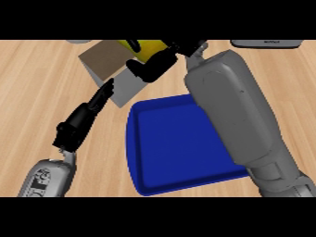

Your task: Pick the pear from the tray and place it in the cardboard box

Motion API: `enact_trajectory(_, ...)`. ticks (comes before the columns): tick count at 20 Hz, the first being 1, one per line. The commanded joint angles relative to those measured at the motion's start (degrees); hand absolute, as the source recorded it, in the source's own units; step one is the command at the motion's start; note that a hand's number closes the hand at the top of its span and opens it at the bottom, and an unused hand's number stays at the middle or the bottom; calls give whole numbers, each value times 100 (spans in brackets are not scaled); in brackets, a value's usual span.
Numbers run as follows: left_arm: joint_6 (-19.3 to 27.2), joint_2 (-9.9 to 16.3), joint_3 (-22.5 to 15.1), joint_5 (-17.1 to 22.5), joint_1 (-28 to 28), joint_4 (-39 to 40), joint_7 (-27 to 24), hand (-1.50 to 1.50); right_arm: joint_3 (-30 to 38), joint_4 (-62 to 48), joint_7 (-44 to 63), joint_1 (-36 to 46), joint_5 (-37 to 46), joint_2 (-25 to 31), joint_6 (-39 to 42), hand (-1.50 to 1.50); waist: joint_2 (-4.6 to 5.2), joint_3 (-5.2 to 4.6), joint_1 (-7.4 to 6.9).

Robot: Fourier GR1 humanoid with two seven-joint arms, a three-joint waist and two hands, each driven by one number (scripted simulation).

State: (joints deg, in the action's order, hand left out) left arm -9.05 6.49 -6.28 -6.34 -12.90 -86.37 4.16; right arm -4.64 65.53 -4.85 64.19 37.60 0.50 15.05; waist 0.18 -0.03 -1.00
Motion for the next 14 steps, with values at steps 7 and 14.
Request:
enact_trajectory(7,-196,57,64,49,-72,-37,62,0,3,-2558,-682,1201,525,-49,-1394,150,39,-3,-105)
enact_trajectory(14,12,-155,-94,-199,-210,21,40,0,-490,-3899,-1058,1488,408,-49,-2110,150,71,-5,-181)
